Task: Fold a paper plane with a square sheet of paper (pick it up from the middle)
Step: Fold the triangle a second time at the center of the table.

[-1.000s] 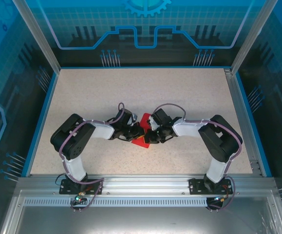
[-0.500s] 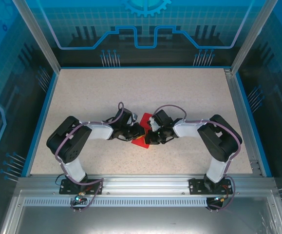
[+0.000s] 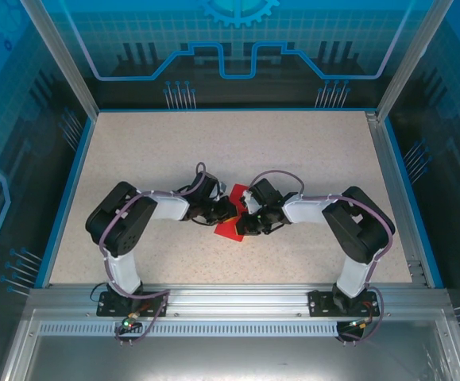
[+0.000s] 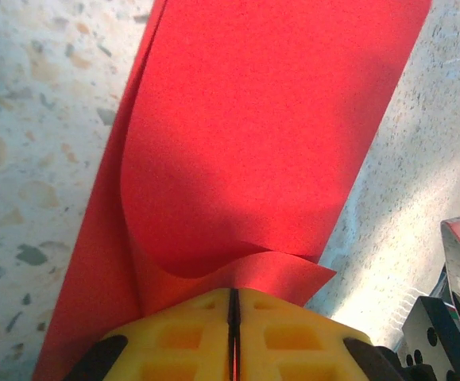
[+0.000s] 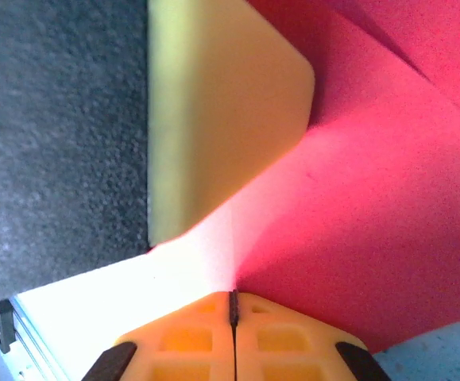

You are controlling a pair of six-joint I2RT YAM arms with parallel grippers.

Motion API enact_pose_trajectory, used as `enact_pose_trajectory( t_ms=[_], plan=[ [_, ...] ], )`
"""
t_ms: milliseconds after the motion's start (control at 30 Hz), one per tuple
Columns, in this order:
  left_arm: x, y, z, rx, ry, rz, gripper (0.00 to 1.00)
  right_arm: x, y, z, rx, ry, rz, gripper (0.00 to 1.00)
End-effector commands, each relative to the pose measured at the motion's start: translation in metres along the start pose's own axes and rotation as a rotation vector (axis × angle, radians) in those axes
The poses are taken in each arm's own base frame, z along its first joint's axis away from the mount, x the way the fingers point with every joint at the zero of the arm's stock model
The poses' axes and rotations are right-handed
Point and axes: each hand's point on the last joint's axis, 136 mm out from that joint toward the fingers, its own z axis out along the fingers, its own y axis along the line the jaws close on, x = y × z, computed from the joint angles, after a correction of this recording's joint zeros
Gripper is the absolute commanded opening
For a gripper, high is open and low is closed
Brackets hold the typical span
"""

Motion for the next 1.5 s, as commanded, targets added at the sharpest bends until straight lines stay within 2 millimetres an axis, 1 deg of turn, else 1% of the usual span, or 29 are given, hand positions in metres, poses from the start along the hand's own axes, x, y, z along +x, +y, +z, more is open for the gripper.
enact_pose_trajectory(
  t_ms=[0,167,400,500,633,733,800,933,1000,1067,1200,1367,1400,1467],
  plan=[
    [-0.014,0.024,0.000,-0.064,-0.027,-0.003,0.11,0.031,-0.037,0.005,0.116,0.101,0.054,0.05],
    [-0.026,0.024,-0.003,-0.067,-0.037,0.008,0.11,0.033,-0.040,0.002,0.126,0.121,0.030,0.04],
    [-0.046,0.024,-0.004,-0.066,-0.053,0.012,0.12,0.035,-0.038,-0.002,0.113,0.147,-0.001,0.04],
    [-0.053,0.030,-0.005,-0.077,-0.058,0.005,0.12,0.035,-0.037,-0.003,0.111,0.151,-0.009,0.05],
    [-0.062,0.034,-0.012,-0.066,-0.073,-0.015,0.12,0.035,-0.036,-0.005,0.091,0.159,-0.022,0.05],
    [-0.068,0.031,-0.018,-0.057,-0.086,-0.009,0.12,0.040,-0.037,-0.003,0.080,0.191,-0.038,0.05],
    [-0.070,0.027,-0.019,-0.049,-0.082,-0.001,0.12,0.033,-0.032,-0.005,0.072,0.188,-0.061,0.05],
    [-0.071,0.012,-0.029,-0.013,-0.091,0.013,0.13,0.030,-0.033,-0.006,0.071,0.197,-0.072,0.05],
    [-0.069,0.003,-0.038,0.010,-0.104,0.022,0.14,0.028,-0.033,-0.008,0.072,0.193,-0.073,0.06],
    [-0.063,-0.006,-0.044,0.040,-0.102,0.027,0.15,0.024,-0.032,-0.010,0.070,0.183,-0.076,0.06],
    [-0.041,-0.020,-0.047,0.089,-0.059,0.044,0.15,0.019,-0.030,-0.013,0.070,0.165,-0.083,0.07],
    [-0.005,-0.031,-0.031,0.105,0.042,0.085,0.13,0.015,-0.028,-0.017,0.076,0.141,-0.083,0.07],
    [-0.001,-0.031,-0.029,0.108,0.052,0.091,0.13,0.014,-0.028,-0.017,0.077,0.136,-0.082,0.07],
    [0.004,-0.025,-0.020,0.090,0.069,0.086,0.13,0.013,-0.028,-0.019,0.077,0.123,-0.081,0.08]
  ],
)
